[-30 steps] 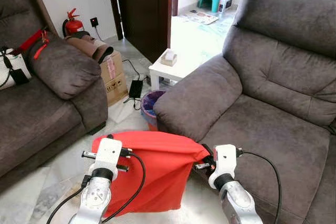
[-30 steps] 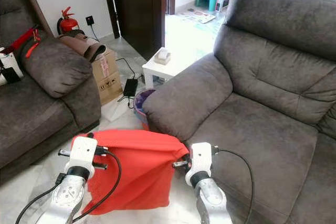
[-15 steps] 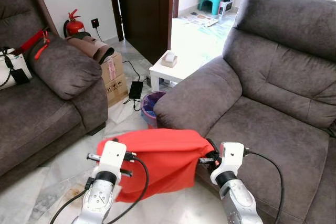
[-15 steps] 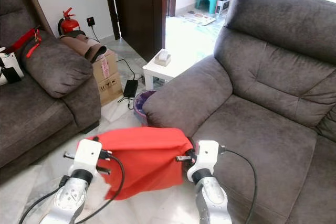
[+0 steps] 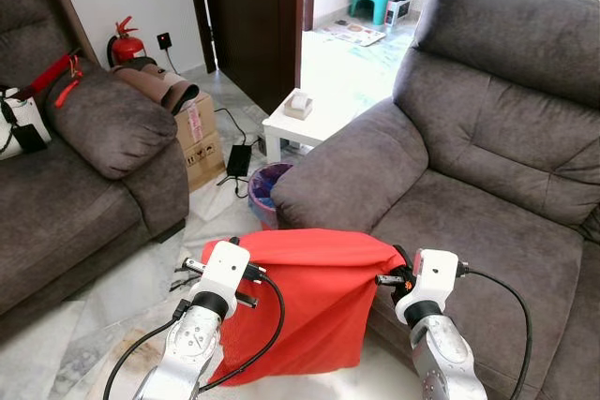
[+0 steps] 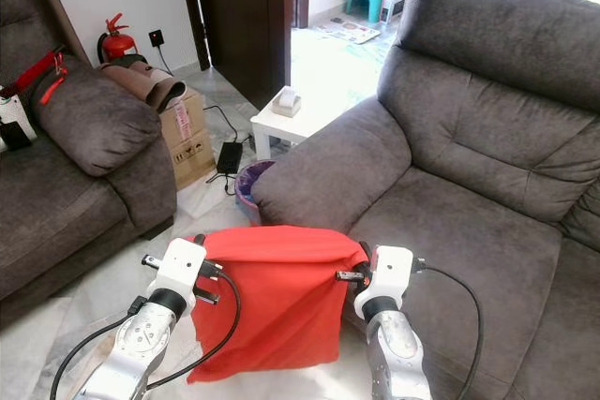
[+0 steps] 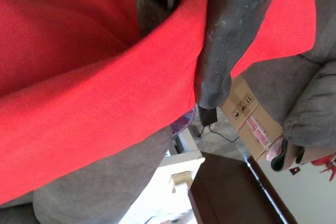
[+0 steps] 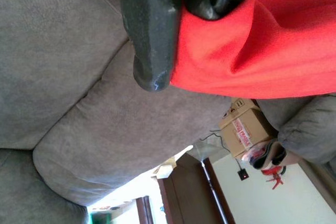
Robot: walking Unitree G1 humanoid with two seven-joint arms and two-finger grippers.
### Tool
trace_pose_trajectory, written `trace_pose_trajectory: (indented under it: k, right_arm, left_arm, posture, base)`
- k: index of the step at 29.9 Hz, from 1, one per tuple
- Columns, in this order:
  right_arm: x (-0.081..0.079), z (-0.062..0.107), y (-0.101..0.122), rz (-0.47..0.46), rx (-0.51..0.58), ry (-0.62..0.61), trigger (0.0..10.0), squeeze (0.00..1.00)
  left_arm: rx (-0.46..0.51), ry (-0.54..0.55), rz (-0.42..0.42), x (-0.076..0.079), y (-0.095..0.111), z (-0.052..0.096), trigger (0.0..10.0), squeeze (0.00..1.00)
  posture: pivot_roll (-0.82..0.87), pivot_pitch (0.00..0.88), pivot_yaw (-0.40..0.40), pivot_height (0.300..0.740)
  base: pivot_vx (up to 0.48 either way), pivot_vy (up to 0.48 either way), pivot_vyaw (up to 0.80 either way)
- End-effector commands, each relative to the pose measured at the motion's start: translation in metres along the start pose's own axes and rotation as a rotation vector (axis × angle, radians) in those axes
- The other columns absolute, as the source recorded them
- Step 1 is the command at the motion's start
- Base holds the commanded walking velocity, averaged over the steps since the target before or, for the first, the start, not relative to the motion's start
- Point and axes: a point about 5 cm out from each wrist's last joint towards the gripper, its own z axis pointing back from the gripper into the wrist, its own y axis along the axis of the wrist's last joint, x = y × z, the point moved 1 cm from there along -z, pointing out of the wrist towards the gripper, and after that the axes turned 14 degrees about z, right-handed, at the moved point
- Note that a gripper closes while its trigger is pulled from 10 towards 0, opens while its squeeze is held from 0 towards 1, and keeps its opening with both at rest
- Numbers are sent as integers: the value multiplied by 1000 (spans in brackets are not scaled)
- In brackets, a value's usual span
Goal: Move the pillow to the sofa from floor
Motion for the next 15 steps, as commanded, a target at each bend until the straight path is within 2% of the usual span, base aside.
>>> trace_pose_trajectory:
  k: [1,9,11,15]
  right_arm:
    - [16,0,3,-28,11,-84,10000,0]
    - [15,1,1,-35,5,-111,10000,0]
    - [15,2,1,-29,5,-111,10000,0]
    - [18,3,-1,-27,-6,-130,10000,0]
  left_arm:
    - [92,55,-9,-13,17,-3,10000,0]
    - [95,51,15,-13,17,-3,10000,0]
    - [99,42,57,-12,17,-3,10000,0]
    - [97,32,58,-11,17,-3,10000,0]
  posture:
    - [74,88,15,740]
    - [77,89,16,740]
    - [77,89,16,740]
    - [78,89,17,740]
  base:
    - [0,0,-800]
    - [0,-347,-800]
    - [0,0,-800]
    - [0,0,-800]
